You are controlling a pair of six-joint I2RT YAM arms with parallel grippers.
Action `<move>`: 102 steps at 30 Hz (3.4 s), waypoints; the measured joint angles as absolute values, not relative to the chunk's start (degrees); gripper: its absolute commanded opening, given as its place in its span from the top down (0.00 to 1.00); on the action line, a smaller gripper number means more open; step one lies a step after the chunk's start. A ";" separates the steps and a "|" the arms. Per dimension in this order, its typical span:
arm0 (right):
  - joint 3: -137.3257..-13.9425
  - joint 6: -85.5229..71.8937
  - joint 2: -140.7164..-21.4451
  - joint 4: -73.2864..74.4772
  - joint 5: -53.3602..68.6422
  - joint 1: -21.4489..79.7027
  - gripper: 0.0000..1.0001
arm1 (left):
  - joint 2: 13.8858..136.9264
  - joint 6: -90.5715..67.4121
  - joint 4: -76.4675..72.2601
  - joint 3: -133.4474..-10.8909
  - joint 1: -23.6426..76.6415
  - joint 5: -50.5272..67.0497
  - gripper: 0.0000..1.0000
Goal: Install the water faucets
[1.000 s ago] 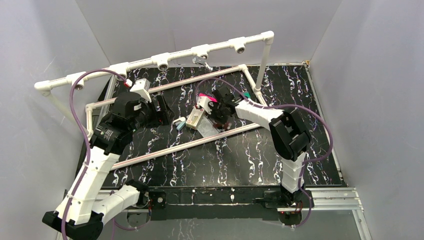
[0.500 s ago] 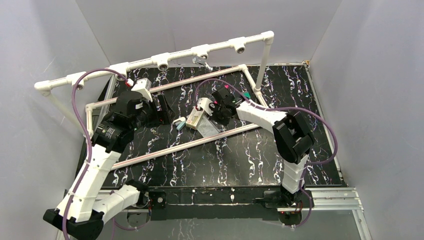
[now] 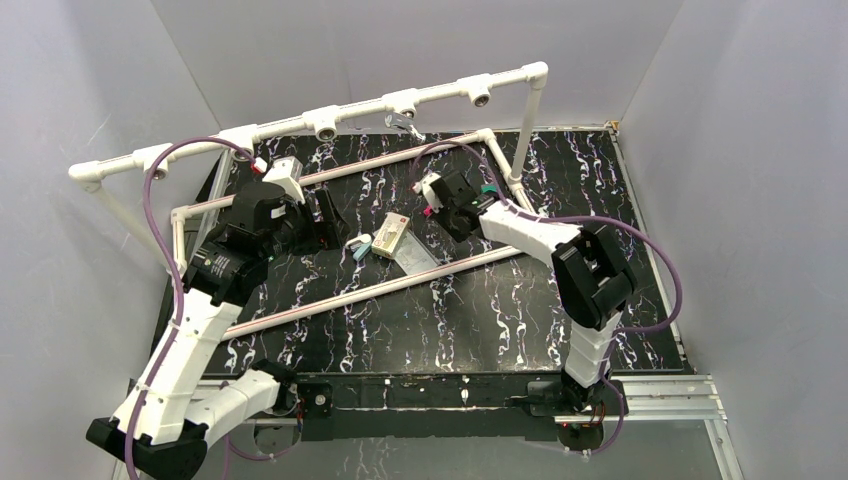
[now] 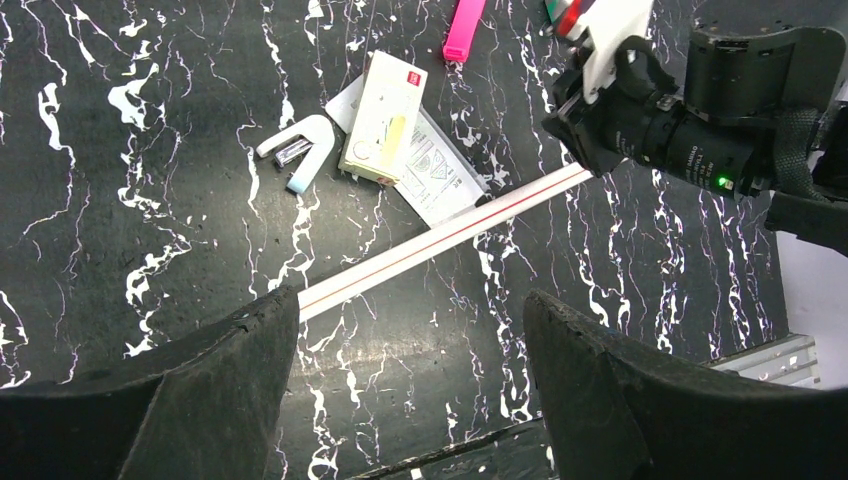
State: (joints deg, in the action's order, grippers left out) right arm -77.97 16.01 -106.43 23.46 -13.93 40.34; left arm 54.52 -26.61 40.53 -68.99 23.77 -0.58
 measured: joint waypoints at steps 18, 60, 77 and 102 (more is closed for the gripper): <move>-72.95 -31.79 -101.60 26.70 -29.10 30.04 0.34 | 54.37 -26.63 40.40 -68.93 23.77 -0.58 0.21; -78.91 -61.30 -111.87 30.55 -27.68 23.29 0.39 | 54.35 -26.35 40.42 -68.73 23.77 -0.67 0.21; -78.87 -60.49 -113.67 29.78 -25.76 23.20 0.80 | 55.02 -25.96 40.40 -68.73 23.77 -0.69 0.21; -59.37 -36.40 -85.60 14.70 -2.61 23.64 0.99 | 54.78 -27.92 40.82 -68.73 23.77 -0.64 0.21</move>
State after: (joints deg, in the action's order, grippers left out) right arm -59.37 -36.40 -85.60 14.70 -2.61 23.64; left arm 54.78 -27.92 40.82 -68.73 23.77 -0.64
